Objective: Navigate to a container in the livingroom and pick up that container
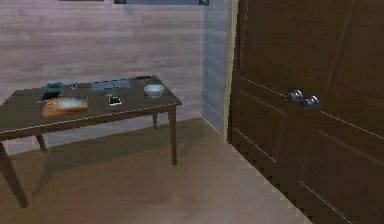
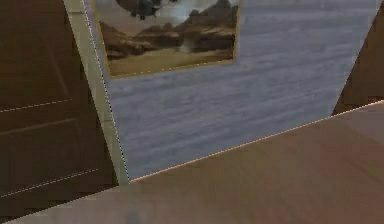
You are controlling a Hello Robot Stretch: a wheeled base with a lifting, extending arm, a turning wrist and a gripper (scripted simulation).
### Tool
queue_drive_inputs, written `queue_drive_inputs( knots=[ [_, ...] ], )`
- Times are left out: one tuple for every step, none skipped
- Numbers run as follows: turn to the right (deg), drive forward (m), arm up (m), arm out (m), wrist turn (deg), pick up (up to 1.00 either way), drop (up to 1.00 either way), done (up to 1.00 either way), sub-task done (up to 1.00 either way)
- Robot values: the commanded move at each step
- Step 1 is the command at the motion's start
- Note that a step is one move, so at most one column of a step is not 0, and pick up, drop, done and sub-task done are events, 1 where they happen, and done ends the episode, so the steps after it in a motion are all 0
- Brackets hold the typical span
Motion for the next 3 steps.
queue_drive_inputs(
  knots=[
    [0.0, 1.0, 0.0, 0.0, 0.0, 0.0, 0.0, 0.0, 0.0],
    [-6.0, 0.0, 0.0, 0.0, 0.0, 0.0, 0.0, 0.0, 0.0],
    [0.0, 0.05, 0.0, 0.0, 0.0, 0.0, 0.0, 0.0, 0.0]
  ],
)
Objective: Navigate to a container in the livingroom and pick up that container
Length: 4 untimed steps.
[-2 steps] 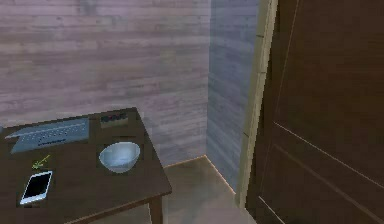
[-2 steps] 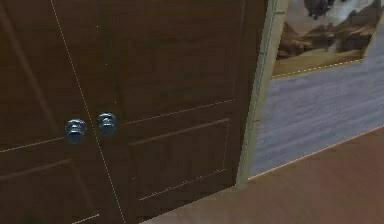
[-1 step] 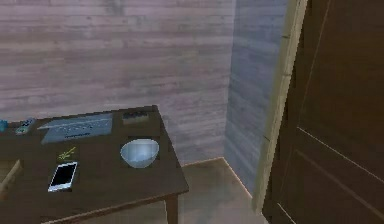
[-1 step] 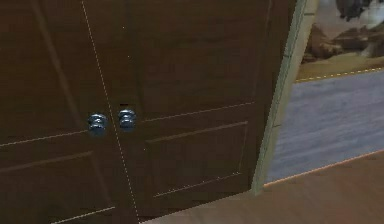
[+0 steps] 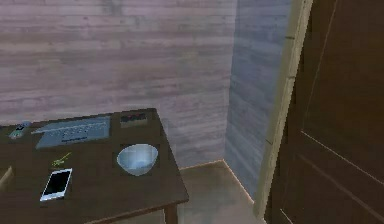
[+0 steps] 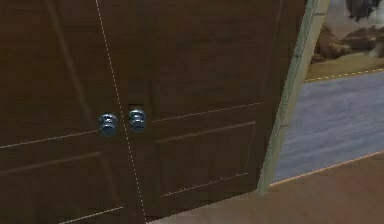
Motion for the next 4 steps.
queue_drive_inputs(
  knots=[
    [-45.0, 0.0, 0.0, 0.0, 0.0, 0.0, 0.0, 0.0, 0.0],
    [-45.0, 0.0, 0.0, 0.0, 0.0, 0.0, 0.0, 0.0, 0.0],
    [-15.0, 0.0, 0.0, 0.0, 0.0, 0.0, 0.0, 0.0, 0.0],
    [0.0, 0.0, 0.5, 0.0, 0.0, 0.0, 0.0, 0.0, 0.0]
  ],
)
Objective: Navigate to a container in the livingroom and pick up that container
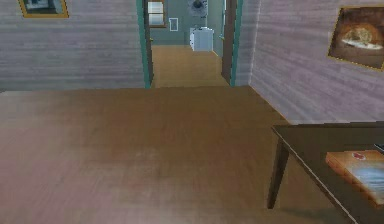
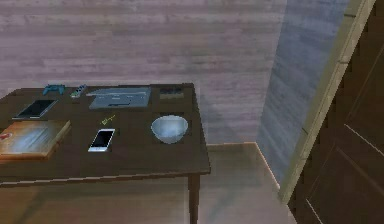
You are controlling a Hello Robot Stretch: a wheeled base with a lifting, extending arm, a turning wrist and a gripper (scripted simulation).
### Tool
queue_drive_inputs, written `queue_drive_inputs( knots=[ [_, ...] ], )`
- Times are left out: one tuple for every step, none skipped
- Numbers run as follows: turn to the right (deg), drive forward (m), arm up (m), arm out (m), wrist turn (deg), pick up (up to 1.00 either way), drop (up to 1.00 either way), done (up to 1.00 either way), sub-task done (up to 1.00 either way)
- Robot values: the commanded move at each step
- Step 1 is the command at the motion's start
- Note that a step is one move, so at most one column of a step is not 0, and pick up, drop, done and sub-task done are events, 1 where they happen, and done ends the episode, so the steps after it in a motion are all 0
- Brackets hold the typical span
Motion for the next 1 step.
queue_drive_inputs(
  knots=[
    [0.0, 0.0, 0.38, 0.0, 0.0, 0.0, 0.0, 0.0, 0.0]
  ],
)
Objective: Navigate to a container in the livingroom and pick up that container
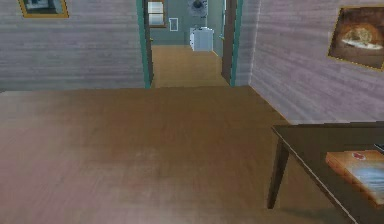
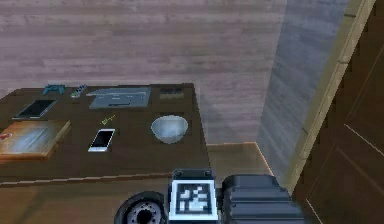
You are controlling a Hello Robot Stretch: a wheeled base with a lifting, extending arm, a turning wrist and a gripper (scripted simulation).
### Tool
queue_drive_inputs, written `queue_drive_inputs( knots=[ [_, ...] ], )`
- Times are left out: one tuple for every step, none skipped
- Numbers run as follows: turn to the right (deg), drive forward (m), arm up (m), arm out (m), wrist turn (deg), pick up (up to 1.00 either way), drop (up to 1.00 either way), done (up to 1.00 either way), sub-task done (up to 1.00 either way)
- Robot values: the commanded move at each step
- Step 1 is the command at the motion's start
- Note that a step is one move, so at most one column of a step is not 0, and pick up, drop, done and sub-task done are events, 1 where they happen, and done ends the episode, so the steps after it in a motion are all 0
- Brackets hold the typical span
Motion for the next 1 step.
queue_drive_inputs(
  knots=[
    [0.0, 0.0, 0.0, 0.5, 0.0, 0.0, 0.0, 0.0, 0.0]
  ],
)
